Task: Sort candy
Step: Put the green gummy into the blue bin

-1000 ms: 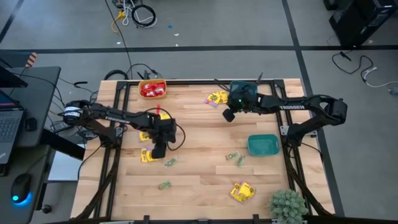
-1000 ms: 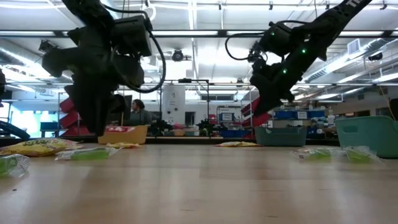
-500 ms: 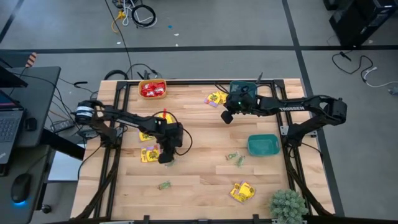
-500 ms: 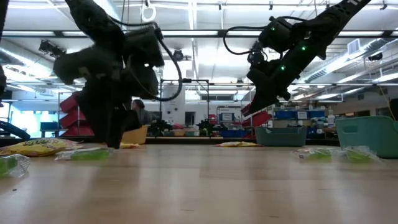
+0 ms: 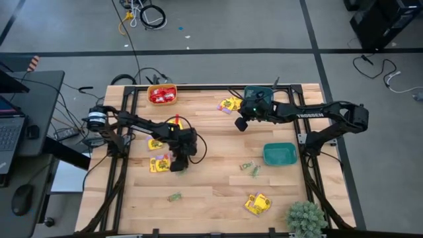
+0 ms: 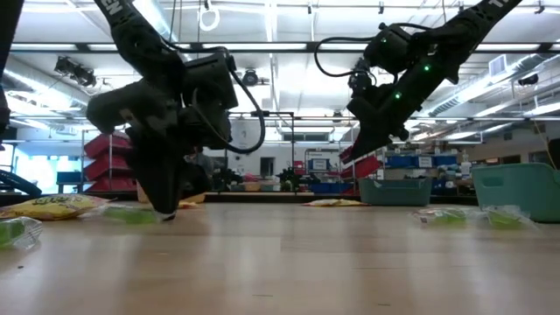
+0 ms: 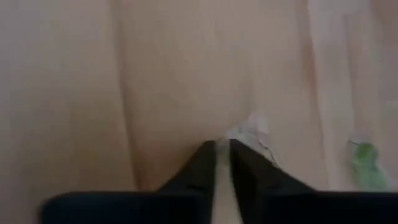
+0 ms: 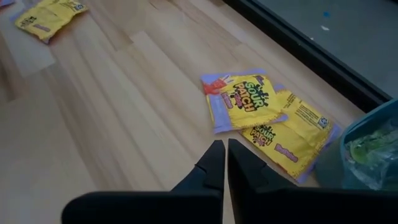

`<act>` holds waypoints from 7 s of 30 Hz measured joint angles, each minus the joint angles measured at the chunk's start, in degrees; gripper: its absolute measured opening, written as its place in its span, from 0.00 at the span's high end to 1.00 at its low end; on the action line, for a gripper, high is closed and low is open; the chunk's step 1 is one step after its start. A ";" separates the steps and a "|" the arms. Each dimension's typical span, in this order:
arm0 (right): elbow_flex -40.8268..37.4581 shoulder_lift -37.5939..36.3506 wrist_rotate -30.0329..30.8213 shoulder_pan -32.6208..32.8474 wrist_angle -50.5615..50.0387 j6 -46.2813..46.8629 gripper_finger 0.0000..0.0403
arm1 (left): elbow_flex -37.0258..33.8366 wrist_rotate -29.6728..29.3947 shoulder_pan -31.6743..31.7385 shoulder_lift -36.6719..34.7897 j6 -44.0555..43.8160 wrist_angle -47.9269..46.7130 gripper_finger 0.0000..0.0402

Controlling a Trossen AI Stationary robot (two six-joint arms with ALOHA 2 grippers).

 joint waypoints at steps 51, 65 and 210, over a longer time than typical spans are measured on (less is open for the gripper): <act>0.02 -0.20 -7.06 17.14 33.80 -8.84 0.96 | 2.51 -2.90 14.64 -17.29 -3.68 36.96 0.99; 0.00 -5.05 1.90 12.41 25.73 -7.42 1.00 | 2.51 -12.31 14.79 -17.29 1.54 36.77 0.78; 24.41 0.64 -15.67 -10.64 -57.29 -11.73 0.69 | -11.56 -23.79 10.22 -19.12 7.57 24.99 1.00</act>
